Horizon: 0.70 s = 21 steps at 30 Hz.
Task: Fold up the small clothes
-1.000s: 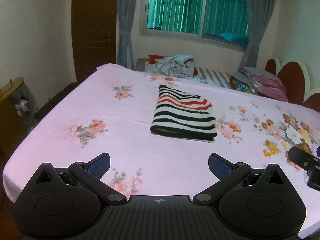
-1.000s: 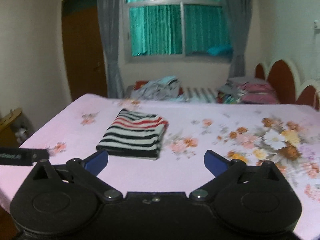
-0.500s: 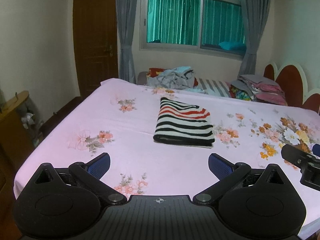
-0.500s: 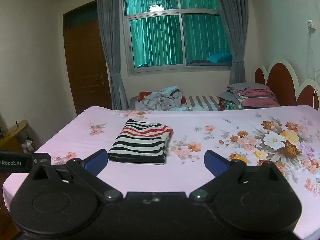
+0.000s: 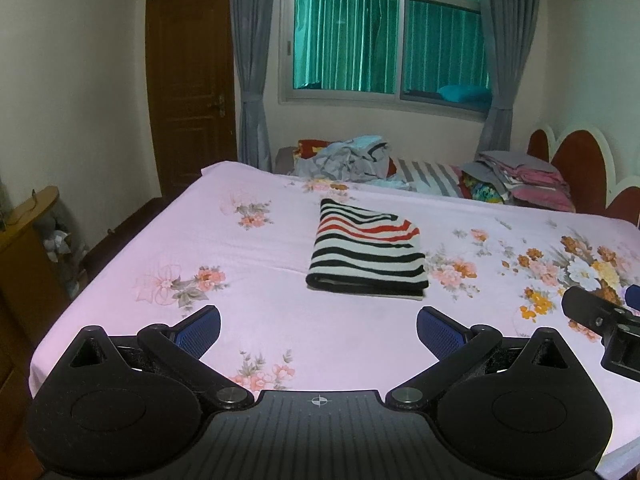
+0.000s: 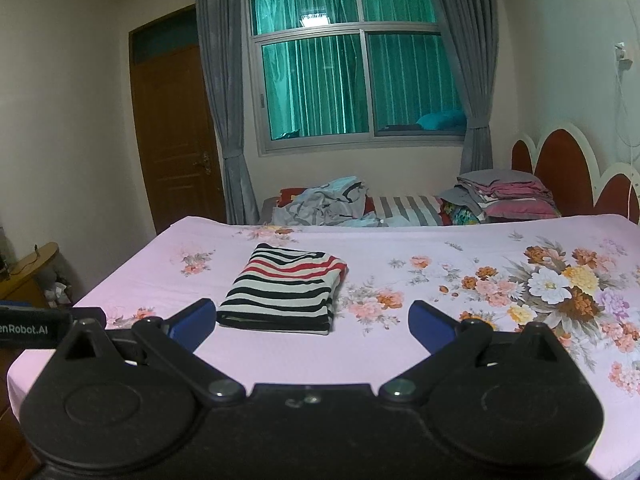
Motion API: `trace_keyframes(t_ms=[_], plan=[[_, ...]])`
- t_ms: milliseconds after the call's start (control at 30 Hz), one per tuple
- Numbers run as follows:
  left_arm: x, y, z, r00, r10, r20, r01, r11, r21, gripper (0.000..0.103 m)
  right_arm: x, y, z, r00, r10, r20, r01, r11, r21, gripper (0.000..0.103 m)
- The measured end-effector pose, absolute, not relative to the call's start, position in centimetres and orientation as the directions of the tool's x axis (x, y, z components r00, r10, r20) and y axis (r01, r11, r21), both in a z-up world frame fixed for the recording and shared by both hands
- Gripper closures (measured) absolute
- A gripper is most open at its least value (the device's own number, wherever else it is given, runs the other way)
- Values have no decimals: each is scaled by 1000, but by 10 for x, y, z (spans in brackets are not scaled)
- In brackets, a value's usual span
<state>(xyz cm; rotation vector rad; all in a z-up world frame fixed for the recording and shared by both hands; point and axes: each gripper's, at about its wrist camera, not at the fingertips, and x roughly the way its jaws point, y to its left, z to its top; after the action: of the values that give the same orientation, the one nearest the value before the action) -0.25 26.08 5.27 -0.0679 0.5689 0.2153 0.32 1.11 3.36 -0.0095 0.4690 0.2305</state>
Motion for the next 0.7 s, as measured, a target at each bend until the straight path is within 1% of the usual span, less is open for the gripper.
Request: trace_keyframes(t_ms=[700], plan=[[0, 258, 57, 823, 185, -537, -218, 976, 1, 0, 10, 15, 35, 864, 227, -449, -226, 972, 57, 0]])
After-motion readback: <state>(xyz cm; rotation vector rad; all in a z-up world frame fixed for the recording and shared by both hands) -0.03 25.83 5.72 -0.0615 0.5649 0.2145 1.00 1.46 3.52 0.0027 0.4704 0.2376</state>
